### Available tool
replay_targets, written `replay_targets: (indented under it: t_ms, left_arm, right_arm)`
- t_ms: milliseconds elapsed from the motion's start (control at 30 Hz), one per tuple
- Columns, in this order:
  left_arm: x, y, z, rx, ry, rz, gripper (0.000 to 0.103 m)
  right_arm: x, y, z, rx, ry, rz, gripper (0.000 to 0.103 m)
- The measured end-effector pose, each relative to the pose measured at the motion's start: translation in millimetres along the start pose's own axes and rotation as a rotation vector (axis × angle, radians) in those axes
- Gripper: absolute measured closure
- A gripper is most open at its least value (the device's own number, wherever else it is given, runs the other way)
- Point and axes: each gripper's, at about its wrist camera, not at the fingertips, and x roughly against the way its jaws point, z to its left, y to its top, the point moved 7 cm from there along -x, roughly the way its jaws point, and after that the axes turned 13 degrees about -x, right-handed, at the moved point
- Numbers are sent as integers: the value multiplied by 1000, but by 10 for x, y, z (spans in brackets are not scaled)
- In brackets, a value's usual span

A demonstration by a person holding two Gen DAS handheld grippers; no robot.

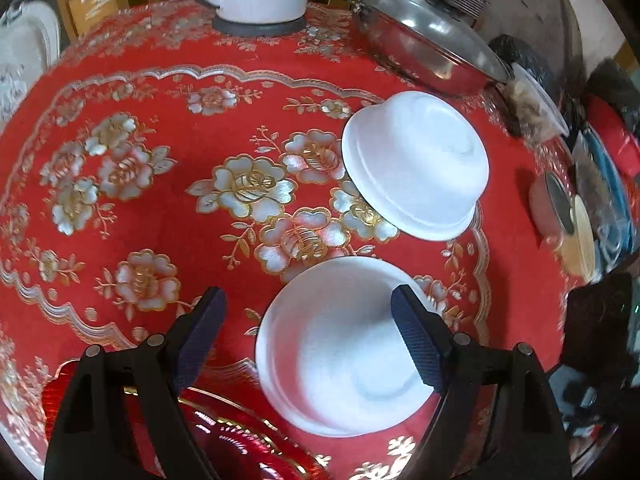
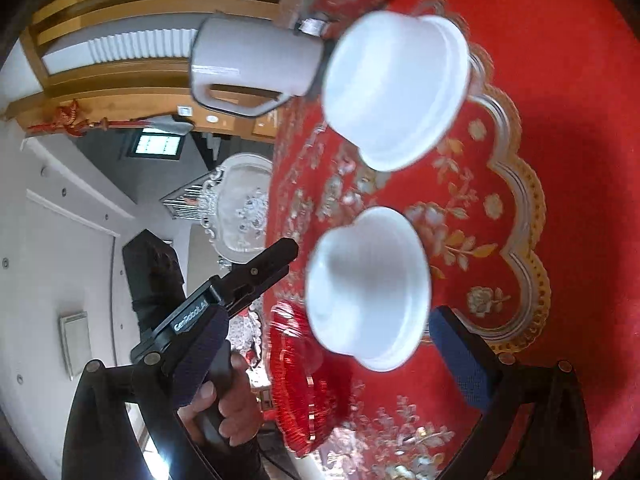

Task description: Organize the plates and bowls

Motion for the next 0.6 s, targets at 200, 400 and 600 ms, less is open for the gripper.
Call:
replay_targets:
  t_ms: [200, 400, 600]
  left_arm:
    - [-110, 4, 73, 72, -81, 17, 13]
    - [-151, 40, 71, 84, -95, 18, 13]
    - [-254, 92, 113, 98, -106, 31, 11]
  right_arm:
    - [-27, -26, 28, 26, -40, -14, 1]
    - [-158, -69, 6, 26, -197, -40, 0]
    - [-221, -61, 51, 29, -255, -30, 0]
